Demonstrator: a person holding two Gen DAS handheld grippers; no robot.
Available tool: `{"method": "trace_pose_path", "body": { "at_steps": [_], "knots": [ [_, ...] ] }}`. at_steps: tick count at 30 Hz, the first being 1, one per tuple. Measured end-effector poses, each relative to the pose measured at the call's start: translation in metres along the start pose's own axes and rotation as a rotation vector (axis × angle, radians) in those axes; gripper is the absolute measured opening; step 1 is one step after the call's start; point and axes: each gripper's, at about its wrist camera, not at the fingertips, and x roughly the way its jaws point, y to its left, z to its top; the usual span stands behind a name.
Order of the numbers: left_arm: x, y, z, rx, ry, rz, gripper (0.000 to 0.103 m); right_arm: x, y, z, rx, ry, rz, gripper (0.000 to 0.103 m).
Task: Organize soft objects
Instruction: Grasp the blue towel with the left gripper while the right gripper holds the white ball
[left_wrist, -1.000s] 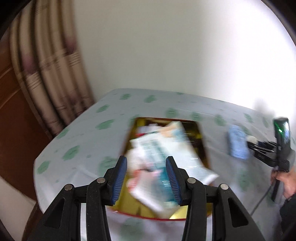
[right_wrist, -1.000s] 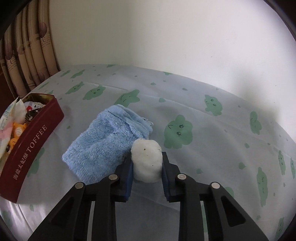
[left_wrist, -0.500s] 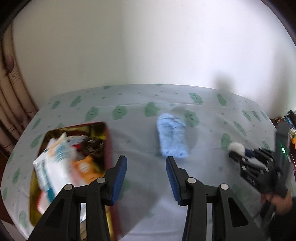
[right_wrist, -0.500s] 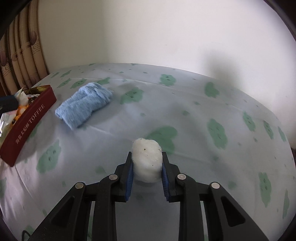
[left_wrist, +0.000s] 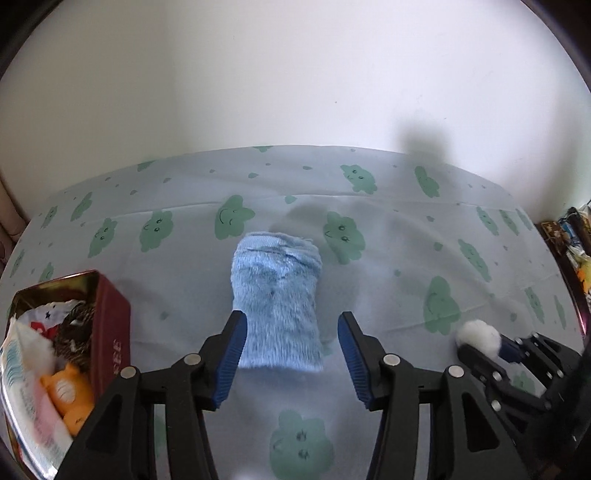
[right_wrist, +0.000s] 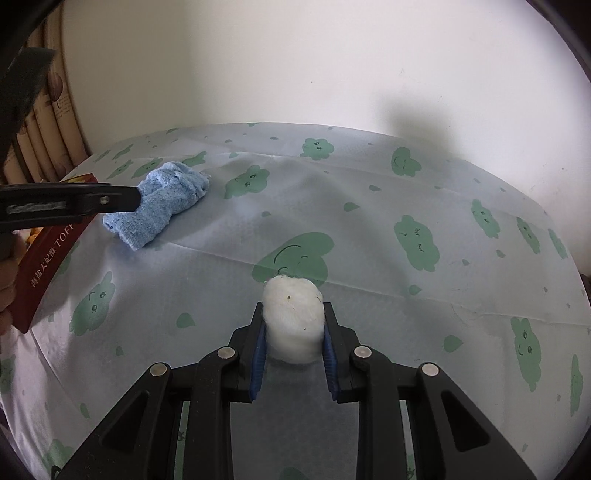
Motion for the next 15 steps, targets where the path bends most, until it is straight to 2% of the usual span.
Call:
{"method": "trace_pose_path", "body": {
  "at_steps": [6,11,15],
  "knots": [
    [0.029,0.004,0.002,-0.008,0.054,0.042,0.052,0.004,0.000,0.001,-0.002,0.022,0.007,0.024],
    [0.050,0.006,-0.002,0.009,0.058,0.109,0.061,0.005,0.000,0.001,0.002,0.028,0.012,0.024],
    [0.052,0.013,-0.002,-0.030,0.039,0.093,0.060,0.006,0.001,0.002,-0.001,0.031,0.010,0.024]
  ]
}}
